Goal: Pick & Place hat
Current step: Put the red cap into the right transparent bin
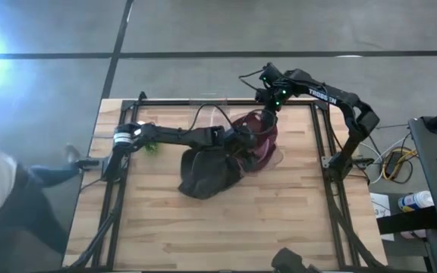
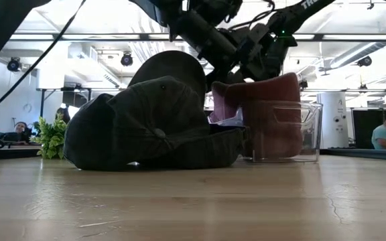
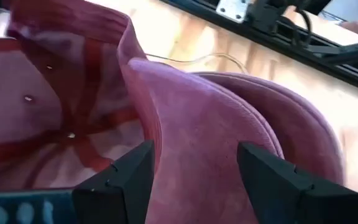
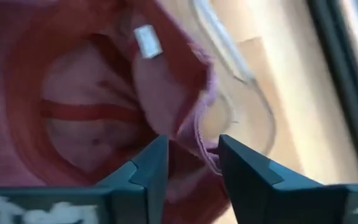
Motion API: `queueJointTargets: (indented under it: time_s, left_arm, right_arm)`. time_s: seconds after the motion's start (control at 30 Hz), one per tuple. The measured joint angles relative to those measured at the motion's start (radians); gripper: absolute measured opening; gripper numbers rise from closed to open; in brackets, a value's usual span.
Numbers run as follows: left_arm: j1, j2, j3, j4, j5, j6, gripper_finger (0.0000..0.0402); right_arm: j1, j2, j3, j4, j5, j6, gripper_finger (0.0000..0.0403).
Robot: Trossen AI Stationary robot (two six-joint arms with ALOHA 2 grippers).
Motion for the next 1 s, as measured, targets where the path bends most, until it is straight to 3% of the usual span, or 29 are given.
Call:
queueJointTargets:
  time_s: [0.37, 0.47, 0.67, 1.0]
  left_arm:
    - [-0.007, 0.000, -0.029, 0.049, -0.003, -0.007, 0.0222]
    - [-0.008, 0.000, -0.029, 0.053, -0.003, -0.005, 0.0222]
    - [-0.016, -0.020, -0.027, 0.071, -0.006, 0.018, 0.0222]
    - [-0.080, -0.175, -0.029, -0.152, -0.013, 0.010, 0.0222]
  right_arm:
    - [0.159, 0.022, 0.000, -0.030, -0.029, 0.043, 0.0049]
    - [0.204, 0.024, -0.002, -0.058, -0.119, 0.046, 0.0035]
    - [0.245, 0.020, -0.004, -0.079, -0.327, 0.108, 0.0020]
    - [0.287, 0.020, -0.037, -0.070, -0.374, 0.155, 0.0018]
